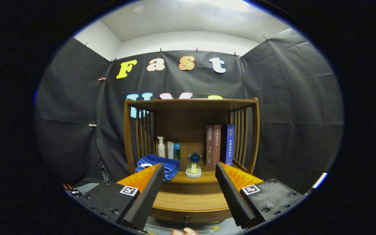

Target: Pull open the drawer, take out the items inside it, and place them on the countertop above the cabinet.

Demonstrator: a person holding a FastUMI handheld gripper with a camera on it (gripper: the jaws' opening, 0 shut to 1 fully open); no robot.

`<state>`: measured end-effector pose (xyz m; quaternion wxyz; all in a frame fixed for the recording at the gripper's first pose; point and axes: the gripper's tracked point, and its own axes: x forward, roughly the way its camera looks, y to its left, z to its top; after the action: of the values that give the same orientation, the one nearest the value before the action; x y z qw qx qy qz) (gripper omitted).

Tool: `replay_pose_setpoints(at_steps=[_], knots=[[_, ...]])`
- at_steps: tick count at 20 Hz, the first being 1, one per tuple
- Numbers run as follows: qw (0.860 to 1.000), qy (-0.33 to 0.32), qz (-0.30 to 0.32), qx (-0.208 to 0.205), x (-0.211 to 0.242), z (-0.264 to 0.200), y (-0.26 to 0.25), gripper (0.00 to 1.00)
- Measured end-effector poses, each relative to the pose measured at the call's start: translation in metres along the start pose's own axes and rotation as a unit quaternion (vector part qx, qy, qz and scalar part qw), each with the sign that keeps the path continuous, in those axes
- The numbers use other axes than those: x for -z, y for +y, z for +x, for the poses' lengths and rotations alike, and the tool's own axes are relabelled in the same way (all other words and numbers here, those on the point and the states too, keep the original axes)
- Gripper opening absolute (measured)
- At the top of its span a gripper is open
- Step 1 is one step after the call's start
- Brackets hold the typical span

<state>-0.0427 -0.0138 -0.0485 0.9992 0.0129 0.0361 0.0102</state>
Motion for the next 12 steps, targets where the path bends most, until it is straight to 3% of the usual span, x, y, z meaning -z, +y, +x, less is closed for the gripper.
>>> replay_pose_setpoints(at_steps=[8,12], knots=[[0.992,0.122,0.035,0.019,0.196,-0.002,-0.009,0.99],[0.987,0.153,0.047,0.03,0.233,0.01,-0.015,1.0]])
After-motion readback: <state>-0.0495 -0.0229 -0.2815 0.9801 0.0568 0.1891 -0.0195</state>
